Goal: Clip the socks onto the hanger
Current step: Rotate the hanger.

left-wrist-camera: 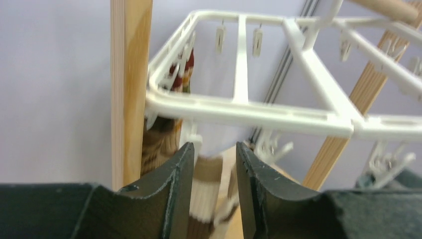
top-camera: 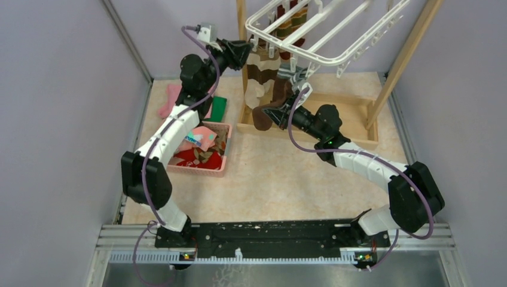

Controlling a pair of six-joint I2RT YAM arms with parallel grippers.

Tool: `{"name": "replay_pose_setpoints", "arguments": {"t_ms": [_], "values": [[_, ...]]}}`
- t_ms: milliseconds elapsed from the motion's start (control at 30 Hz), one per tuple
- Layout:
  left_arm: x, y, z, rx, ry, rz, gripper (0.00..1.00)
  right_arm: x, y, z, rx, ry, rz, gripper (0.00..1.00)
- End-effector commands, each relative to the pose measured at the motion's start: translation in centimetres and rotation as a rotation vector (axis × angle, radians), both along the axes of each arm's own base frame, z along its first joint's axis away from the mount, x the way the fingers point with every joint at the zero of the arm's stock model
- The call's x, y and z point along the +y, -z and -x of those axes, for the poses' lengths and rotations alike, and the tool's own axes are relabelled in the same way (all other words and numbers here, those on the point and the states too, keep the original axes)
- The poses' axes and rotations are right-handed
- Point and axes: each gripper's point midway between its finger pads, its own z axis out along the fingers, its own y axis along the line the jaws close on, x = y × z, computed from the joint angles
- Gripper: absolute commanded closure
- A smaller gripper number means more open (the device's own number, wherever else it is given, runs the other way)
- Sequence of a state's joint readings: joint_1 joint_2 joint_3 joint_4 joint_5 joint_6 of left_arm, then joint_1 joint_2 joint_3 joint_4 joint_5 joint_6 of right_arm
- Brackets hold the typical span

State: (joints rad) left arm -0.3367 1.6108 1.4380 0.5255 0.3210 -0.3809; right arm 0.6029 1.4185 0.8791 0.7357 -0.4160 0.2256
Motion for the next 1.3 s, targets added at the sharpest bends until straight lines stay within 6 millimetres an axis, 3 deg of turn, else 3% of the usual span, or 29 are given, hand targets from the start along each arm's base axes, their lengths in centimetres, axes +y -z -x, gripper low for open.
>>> {"name": "replay_pose_setpoints", "arguments": {"t_ms": [0, 233, 633, 900, 933, 1100, 1267], "values": [[-1.5, -2.7, -1.7, -0.031, 0.06, 0.005, 0.6, 0.1, -3.5, 0.3, -0.086, 0.005, -0.035, 0.92], [-2.8, -1.2, -3.7, 0.025, 0.092, 0.007, 0.63, -0.1, -3.7, 0.2, -0.094, 0.013, -0.038, 0.91], [-3.4, -3.7, -6.4, 0.012, 0.088, 0.078, 0.63, 0.0, -3.9, 0.2, -0.097, 0.011, -0.042, 0.91], [-3.3, -3.1, -8.0, 0.041, 0.05, 0.079, 0.62, 0.4, -3.9, 0.1, -0.09, -0.005, -0.049, 0.9], [-3.1, -2.9, -7.9, 0.043, 0.047, 0.077, 0.62, 0.5, -3.8, 0.1, -0.087, -0.011, -0.048, 0.87], [-2.1, -2.8, -6.4, 0.034, 0.02, 0.073, 0.54, 0.6, -3.6, 0.7, -0.093, -0.037, -0.046, 0.5], [-0.8, -3.8, -3.8, -0.005, 0.001, 0.065, 0.49, 0.0, -3.9, 1.9, -0.115, -0.05, -0.049, 0.36]]}}
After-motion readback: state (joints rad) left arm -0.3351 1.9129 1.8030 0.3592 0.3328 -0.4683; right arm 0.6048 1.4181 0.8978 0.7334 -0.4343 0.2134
